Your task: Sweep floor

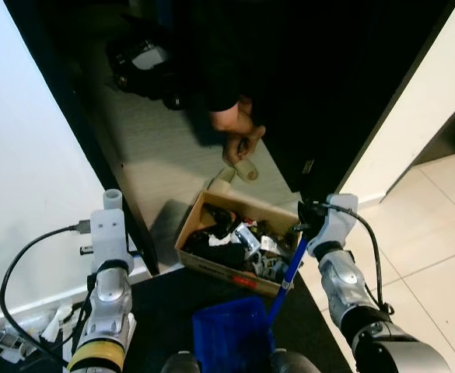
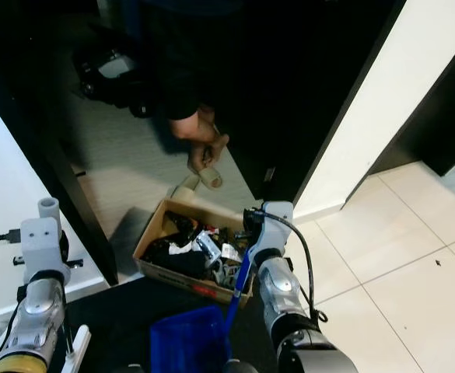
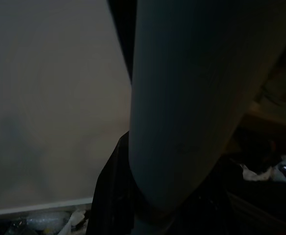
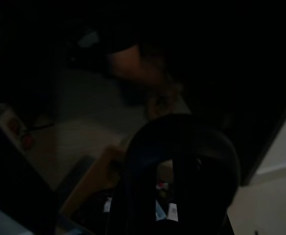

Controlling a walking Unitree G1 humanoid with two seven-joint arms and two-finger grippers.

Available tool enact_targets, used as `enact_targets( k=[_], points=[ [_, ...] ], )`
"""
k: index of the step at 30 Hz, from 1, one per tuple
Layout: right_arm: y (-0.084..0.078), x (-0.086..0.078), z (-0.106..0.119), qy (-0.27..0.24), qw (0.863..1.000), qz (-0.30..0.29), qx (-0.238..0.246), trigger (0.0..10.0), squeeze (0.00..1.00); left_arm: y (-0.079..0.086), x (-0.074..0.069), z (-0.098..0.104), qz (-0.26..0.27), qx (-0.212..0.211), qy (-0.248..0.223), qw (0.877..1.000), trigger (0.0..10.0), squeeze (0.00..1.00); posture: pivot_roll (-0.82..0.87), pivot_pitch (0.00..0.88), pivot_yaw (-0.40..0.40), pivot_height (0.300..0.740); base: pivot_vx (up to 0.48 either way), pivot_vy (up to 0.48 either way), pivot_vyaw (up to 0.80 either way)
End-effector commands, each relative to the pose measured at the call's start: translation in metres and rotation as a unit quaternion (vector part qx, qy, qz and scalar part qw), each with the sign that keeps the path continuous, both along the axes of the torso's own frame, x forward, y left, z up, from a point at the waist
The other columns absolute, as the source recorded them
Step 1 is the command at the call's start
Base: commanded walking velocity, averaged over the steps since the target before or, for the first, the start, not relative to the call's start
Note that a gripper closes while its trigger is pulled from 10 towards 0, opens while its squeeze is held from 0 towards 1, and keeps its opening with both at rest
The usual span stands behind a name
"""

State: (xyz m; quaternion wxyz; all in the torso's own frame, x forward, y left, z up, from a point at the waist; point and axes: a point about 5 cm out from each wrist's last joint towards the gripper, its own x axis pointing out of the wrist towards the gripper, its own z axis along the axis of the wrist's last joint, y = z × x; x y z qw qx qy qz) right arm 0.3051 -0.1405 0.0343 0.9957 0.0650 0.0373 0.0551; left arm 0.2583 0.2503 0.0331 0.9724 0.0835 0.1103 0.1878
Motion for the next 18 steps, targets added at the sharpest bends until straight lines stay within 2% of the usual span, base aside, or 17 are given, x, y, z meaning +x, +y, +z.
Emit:
enact_targets(
  k=[1, 4, 11, 14, 18],
  points=[
    [-0.005, -0.001, -0.003, 0.011, 1.0, -0.009, 0.005, 10.0, 0.0, -0.008, 0.006, 0.003, -0.015, -0.015, -0.022, 1.0, 10.0, 0.0, 0.08, 0.026, -0.061, 0.74, 0.0, 0.0, 0.0],
    [-0.006, -0.003, -0.006, 0.021, 1.0, -0.013, 0.009, 10.0, 0.0, -0.008, 0.004, 0.001, -0.008, -0.022, -0.021, 0.999, 10.0, 0.0, 0.07, 0.047, -0.061, 0.74, 0.0, 0.0, 0.0],
    [-0.007, -0.007, -0.015, 0.056, 0.998, -0.007, -0.005, 10.0, 0.0, -0.014, 0.001, -0.009, -0.039, -0.013, 0.011, 0.999, 10.0, 0.0, 0.08, 0.049, -0.069, 0.74, 0.0, 0.0, 0.0],
    [-0.007, -0.007, -0.017, 0.062, 0.998, -0.005, -0.007, 10.0, 0.0, -0.012, 0.0, -0.009, -0.027, -0.019, 0.012, 0.999, 10.0, 0.0, 0.07, 0.068, -0.066, 0.74, 0.0, 0.0, 0.0],
    [0.0, -0.009, -0.018, 0.065, 0.997, 0.029, -0.036, 10.0, 0.0, -0.015, 0.003, -0.007, -0.037, -0.031, 0.005, 0.999, 10.0, 0.0, 0.07, 0.07, -0.059, 0.74, 0.0, 0.0, 0.0]
  ],
)
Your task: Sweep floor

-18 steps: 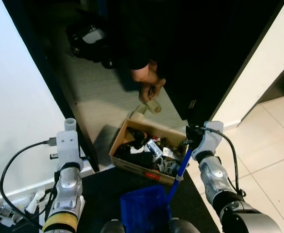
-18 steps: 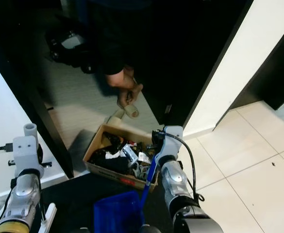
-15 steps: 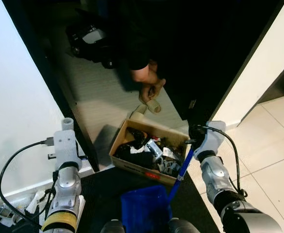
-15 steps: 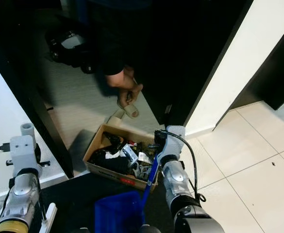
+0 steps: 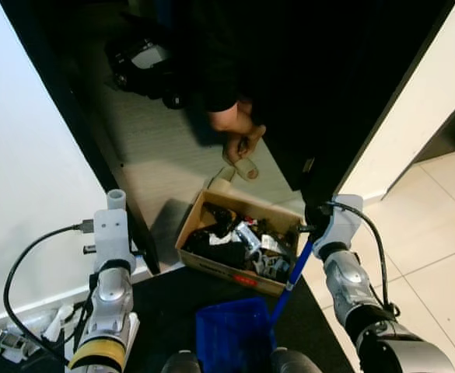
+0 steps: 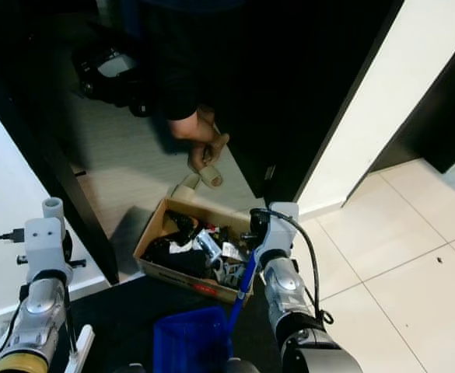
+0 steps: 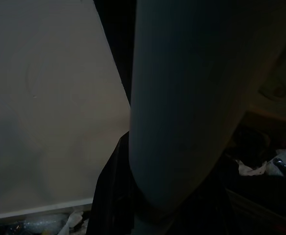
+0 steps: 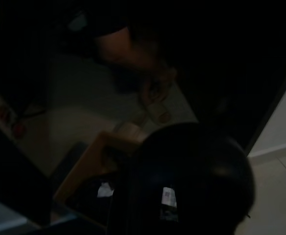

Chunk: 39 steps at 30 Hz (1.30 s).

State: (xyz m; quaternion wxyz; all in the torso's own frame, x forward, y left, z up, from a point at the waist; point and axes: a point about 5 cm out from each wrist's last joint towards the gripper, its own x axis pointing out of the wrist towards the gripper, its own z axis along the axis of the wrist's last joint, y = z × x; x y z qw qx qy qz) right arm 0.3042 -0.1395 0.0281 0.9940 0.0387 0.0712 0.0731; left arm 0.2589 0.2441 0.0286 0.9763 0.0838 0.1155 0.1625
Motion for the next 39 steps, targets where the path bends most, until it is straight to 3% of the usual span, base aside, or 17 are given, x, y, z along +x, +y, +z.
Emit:
enact_targets(
  k=[1, 9, 17, 39],
  points=[
    [0.0, -0.008, -0.012, 0.035, 0.999, 0.007, -0.009, 10.0, 0.0, -0.009, 0.003, -0.001, -0.012, -0.03, -0.001, 0.999, 10.0, 0.0, 0.07, 0.08, -0.059, 0.74, 0.0, 0.0, 0.0],
    [0.001, -0.006, -0.011, 0.038, 0.999, 0.014, -0.018, 10.0, 0.0, -0.011, 0.005, 0.001, -0.01, -0.034, -0.004, 0.999, 10.0, 0.0, 0.07, 0.094, -0.063, 0.74, 0.0, 0.0, 0.0],
    [0.004, -0.006, -0.012, 0.04, 0.998, 0.024, -0.038, 10.0, 0.0, -0.018, 0.006, 0.0, -0.013, -0.039, -0.002, 0.999, 10.0, 0.0, 0.07, 0.091, -0.069, 0.74, 0.0, 0.0, 0.8],
    [0.006, 0.002, -0.001, 0.013, 0.999, 0.026, -0.034, 10.0, 0.0, -0.024, 0.01, 0.002, -0.023, -0.04, -0.002, 0.999, 10.0, 0.0, 0.07, 0.088, -0.075, 0.74, 0.0, 0.0, 0.8]
  ],
)
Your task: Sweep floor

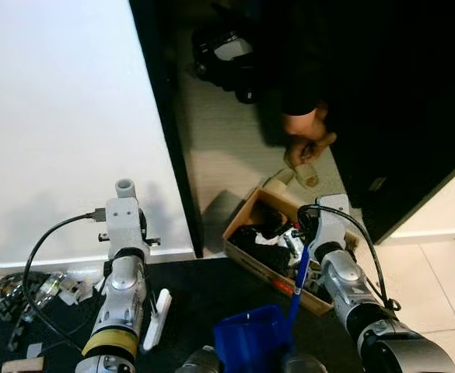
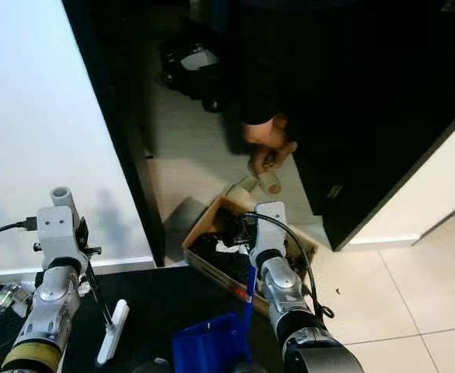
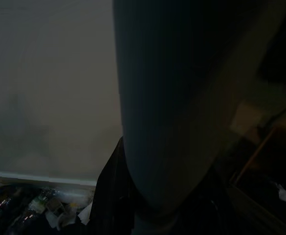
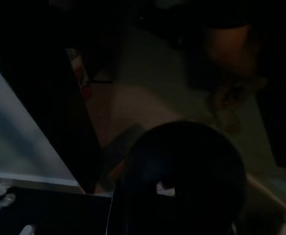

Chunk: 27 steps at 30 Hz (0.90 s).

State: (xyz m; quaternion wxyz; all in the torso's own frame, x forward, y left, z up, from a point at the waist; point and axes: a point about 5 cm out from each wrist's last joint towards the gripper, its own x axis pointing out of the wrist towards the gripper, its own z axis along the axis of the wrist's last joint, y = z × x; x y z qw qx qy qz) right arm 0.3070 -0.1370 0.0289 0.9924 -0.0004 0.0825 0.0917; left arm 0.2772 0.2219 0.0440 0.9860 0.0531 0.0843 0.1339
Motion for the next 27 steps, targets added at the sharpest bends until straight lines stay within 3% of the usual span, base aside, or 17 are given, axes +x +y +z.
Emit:
enact_targets(
  k=[1, 17, 27],
  points=[
    [0.003, 0.0, 0.0, 0.002, 1.0, 0.003, 0.006, 10.0, 0.0, -0.001, -0.009, -0.013, 0.005, -0.01, 0.032, 0.999, 10.0, 0.0, 0.07, 0.087, -0.075, 0.74, 0.0, 0.0, 0.8],
    [0.003, 0.009, 0.011, -0.021, 1.0, 0.001, 0.01, 10.0, 0.0, -0.004, -0.006, -0.012, -0.016, 0.003, 0.038, 0.999, 10.0, 0.0, 0.07, 0.054, -0.062, 0.74, 0.0, 0.0, 0.8],
    [-0.016, 0.012, 0.014, -0.025, 0.999, -0.035, 0.001, 10.0, 0.0, -0.009, -0.002, -0.012, -0.039, 0.006, 0.053, 0.998, 10.0, 0.0, 0.07, 0.039, -0.051, 0.74, 0.0, 0.0, 0.8]
  ],
)
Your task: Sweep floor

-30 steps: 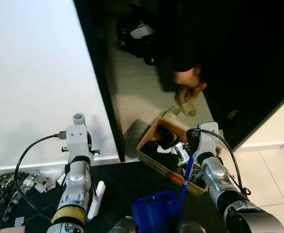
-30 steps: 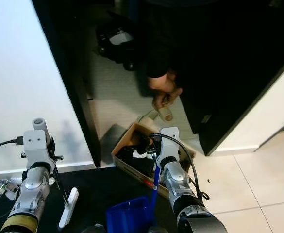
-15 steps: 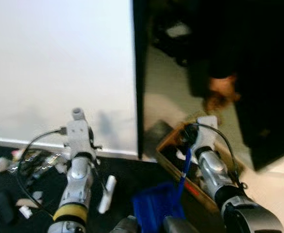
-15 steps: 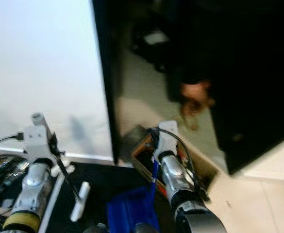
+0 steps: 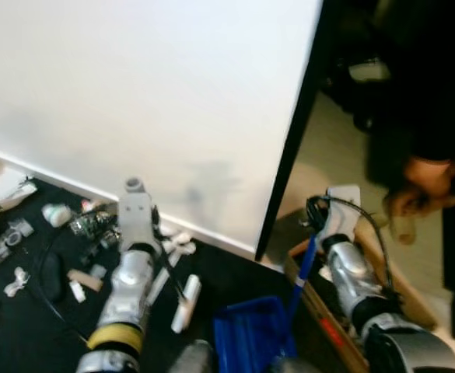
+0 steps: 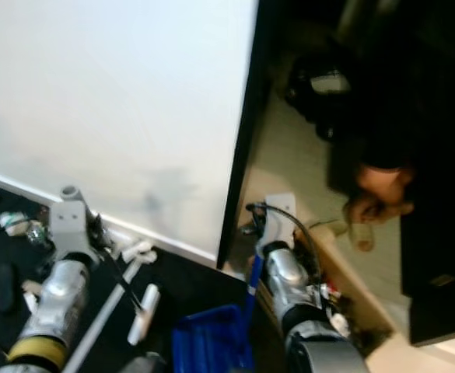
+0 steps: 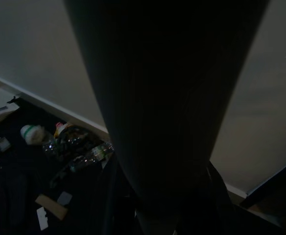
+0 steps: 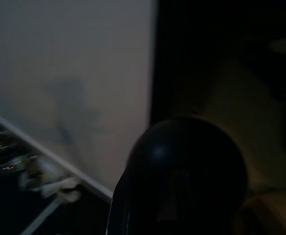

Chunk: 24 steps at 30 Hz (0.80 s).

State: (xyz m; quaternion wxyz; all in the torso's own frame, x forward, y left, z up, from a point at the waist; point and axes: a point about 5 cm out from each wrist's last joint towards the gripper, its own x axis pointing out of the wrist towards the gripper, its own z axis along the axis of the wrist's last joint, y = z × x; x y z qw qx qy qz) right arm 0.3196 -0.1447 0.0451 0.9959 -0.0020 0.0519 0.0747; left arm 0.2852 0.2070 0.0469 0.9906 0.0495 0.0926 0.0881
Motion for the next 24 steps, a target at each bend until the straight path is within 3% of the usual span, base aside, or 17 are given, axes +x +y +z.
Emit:
enact_targets(
  k=[1, 7, 12, 16, 17, 24],
  points=[
    [-0.009, -0.001, -0.002, 0.006, 1.0, -0.018, 0.002, 10.0, 0.0, 0.006, -0.01, -0.014, 0.005, 0.017, 0.043, 0.999, 10.0, 0.0, 0.07, 0.039, -0.051, 0.74, 0.0, 0.0, 0.8],
    [-0.026, 0.004, 0.004, 0.002, 0.999, -0.043, -0.005, 10.0, 0.0, 0.006, -0.005, -0.008, -0.002, 0.013, 0.038, 0.999, 10.0, 0.0, 0.07, 0.038, -0.05, 0.74, 0.0, 0.0, 0.8],
    [-0.029, 0.004, 0.003, 0.008, 0.998, -0.054, -0.005, 10.0, 0.0, 0.004, -0.005, -0.008, -0.012, 0.008, 0.044, 0.999, 10.0, 0.0, 0.08, 0.039, -0.052, 0.74, 0.0, 0.0, 0.8],
    [-0.028, 0.001, -0.003, 0.023, 0.997, -0.067, 0.024, 10.0, 0.0, 0.002, -0.005, -0.009, -0.021, 0.01, 0.048, 0.999, 10.0, 0.0, 0.08, 0.039, -0.054, 0.74, 0.0, 0.0, 0.2],
    [-0.022, -0.003, -0.01, 0.041, 0.997, -0.06, 0.034, 10.0, 0.0, 0.001, -0.006, -0.009, -0.021, 0.006, 0.049, 0.999, 10.0, 0.0, 0.08, 0.038, -0.057, 0.74, 0.0, 0.0, 0.0],
    [-0.011, -0.008, -0.015, 0.045, 0.997, -0.042, 0.038, 10.0, 0.0, 0.001, -0.007, -0.01, -0.017, 0.004, 0.055, 0.998, 10.0, 0.0, 0.09, 0.036, -0.057, 0.74, 0.0, 0.0, 0.0]
  ],
)
